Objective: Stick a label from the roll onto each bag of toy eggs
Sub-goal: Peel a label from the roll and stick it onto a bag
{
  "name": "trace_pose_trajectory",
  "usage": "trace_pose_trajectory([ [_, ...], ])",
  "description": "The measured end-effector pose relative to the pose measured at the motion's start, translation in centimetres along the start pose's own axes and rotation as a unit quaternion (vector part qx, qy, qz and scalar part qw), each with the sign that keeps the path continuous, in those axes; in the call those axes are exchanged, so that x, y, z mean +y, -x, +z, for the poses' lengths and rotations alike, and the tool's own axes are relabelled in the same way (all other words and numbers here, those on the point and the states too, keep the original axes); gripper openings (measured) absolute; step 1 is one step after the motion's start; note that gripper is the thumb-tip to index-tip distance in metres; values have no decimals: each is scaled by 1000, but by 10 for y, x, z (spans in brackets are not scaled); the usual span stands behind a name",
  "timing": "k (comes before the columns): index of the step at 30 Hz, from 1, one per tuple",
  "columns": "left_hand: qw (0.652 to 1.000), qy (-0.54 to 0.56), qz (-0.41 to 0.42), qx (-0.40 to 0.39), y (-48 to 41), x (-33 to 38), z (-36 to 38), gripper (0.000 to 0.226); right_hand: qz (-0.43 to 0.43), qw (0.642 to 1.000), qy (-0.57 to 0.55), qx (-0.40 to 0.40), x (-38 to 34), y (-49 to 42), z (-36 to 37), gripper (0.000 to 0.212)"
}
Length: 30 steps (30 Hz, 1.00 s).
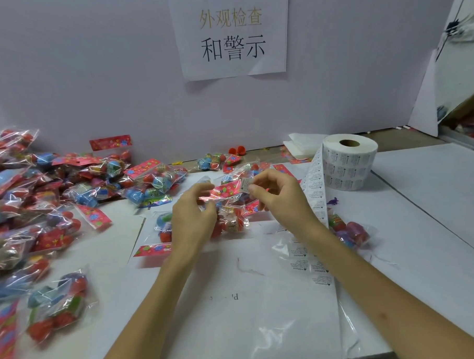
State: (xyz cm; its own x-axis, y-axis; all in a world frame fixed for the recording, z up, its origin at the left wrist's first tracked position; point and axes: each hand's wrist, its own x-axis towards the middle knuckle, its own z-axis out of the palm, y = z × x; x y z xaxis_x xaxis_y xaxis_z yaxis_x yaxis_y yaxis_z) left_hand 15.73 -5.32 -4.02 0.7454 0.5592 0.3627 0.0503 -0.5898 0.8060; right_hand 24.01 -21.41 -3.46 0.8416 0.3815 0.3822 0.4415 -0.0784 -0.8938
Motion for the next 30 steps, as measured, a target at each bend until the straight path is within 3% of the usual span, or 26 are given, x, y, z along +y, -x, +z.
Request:
trace_pose_trajectory([
  [5,974,-213,-62,-47,-2,-6,-2,54,51,983,170,-47,10,6,5,28],
  [9,971,-230,-50,-53,1,-6,-2,52,74,972,203,-96,12,9,9,45],
  [12,988,-144,-38,-30,1,-7,-1,52,74,984,147,-75,10,9,10,51],
  [15,998,39,-49,-10,-4,-3,-2,59,59,991,115,-33,7,7,8,62],
  [19,947,273,-157,-71,-10,0,-5,60,24,999,37,0,3,5,5,71],
  [23,938,293,-147,-109,-7,2,-5,27,8,1000,-12,7,0,4,3,73],
  [30,889,393,-169,-160,-7,3,-3,39,12,998,-60,3,0,2,3,66],
])
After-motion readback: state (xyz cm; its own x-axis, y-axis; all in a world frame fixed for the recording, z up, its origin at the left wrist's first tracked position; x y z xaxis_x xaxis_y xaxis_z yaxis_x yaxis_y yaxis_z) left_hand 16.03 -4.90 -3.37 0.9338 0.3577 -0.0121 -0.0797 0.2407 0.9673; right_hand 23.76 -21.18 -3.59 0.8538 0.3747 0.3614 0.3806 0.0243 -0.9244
